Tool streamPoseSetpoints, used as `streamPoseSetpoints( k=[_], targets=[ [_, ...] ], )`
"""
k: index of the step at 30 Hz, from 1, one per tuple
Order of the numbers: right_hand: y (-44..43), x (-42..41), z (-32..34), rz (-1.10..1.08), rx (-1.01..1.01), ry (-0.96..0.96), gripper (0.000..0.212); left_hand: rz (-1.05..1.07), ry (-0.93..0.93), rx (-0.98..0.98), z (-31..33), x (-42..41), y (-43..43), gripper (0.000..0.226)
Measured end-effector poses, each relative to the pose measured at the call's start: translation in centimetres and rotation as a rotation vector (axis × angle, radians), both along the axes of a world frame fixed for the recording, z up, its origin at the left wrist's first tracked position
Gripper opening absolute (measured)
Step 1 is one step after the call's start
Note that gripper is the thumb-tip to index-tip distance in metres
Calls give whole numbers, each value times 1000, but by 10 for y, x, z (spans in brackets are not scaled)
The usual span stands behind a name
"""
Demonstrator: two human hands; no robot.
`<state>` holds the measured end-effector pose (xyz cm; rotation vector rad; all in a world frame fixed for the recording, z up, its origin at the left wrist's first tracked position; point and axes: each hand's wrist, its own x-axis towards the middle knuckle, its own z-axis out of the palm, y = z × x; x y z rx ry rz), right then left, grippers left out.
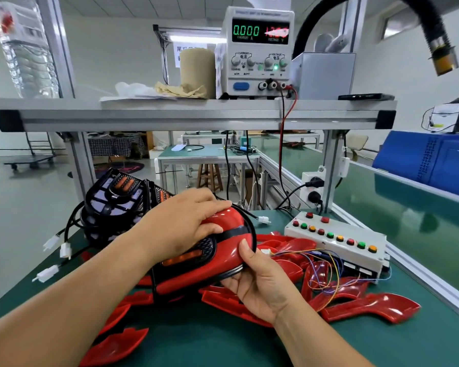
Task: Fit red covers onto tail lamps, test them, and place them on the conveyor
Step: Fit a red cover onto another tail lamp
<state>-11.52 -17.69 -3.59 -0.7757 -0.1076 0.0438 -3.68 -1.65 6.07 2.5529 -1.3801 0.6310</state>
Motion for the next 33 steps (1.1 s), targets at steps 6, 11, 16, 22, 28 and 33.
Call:
streamPoseSetpoints(
  k=[6,11,16,22,28,33],
  targets=[
    [-3,-2,2,30,-26,-15,42,-5,-41,87,5,3,1,58],
    [-4,-3,5,56,-20,-31,41,10,-75,131,13,2,2,64],
    [-1,-2,3,49,-10,-30,44,13,-91,129,9,-2,-4,60],
    [-4,-2,2,65,8,-43,43,21,-28,151,14,2,4,58],
    [-7,-2,4,82,-5,-54,55,32,2,122,12,-1,4,69],
    [-8,-3,4,98,-8,-68,47,1,205,83,7,0,-1,56]
  ],
)
